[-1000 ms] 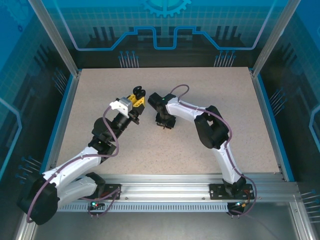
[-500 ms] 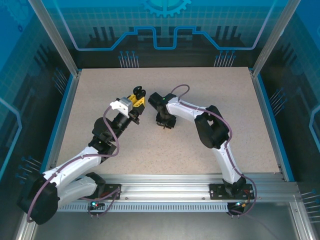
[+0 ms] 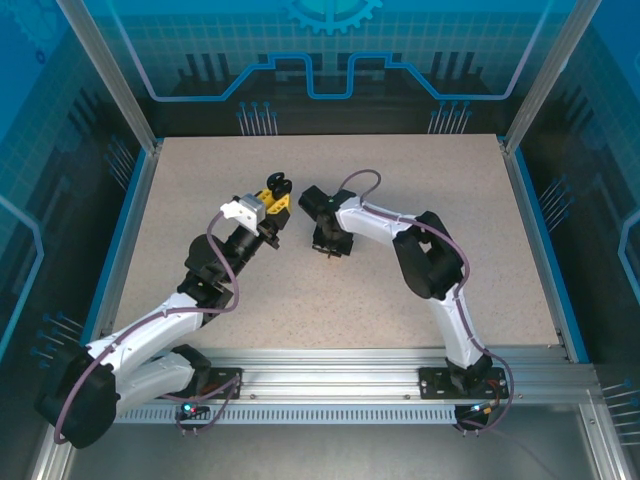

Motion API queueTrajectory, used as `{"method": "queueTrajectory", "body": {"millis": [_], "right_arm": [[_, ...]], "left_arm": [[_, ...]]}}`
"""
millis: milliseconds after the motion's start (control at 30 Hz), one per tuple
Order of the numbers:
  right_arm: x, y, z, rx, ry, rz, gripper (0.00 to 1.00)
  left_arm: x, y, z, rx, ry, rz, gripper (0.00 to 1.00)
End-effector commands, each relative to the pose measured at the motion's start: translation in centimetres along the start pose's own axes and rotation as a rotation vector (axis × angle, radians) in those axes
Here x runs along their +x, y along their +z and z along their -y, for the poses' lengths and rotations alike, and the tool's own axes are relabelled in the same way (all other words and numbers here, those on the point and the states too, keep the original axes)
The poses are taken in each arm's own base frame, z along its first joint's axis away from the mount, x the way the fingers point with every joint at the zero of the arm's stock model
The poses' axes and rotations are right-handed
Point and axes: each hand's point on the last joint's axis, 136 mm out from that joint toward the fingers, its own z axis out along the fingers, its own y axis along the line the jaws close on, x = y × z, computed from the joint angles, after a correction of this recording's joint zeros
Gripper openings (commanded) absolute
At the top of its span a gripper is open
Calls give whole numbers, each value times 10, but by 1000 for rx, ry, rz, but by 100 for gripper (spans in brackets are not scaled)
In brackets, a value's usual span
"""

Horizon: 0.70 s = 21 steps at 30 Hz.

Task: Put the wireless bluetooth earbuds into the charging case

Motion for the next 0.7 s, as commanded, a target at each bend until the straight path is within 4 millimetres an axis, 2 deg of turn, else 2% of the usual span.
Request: {"method": "queueTrajectory", "body": {"millis": [0, 167, 333, 500, 667], "right_arm": [[-15, -15, -5, -59, -28, 76, 13], [-25, -42, -2, -112, -77, 173, 13], [-33, -83, 5, -185, -131, 275, 13], [-44, -144, 12, -293, -195, 409, 13], [-52, -221, 10, -442, -294, 550, 14]], "left_arm": [[-12, 0, -1, 6, -15, 40, 0], [-15, -1, 2, 18, -14, 41, 0], [-17, -4, 5, 40, -13, 41, 0], [-20, -6, 11, 73, -21, 47, 0], [-23, -5, 19, 118, -41, 43, 0]]}}
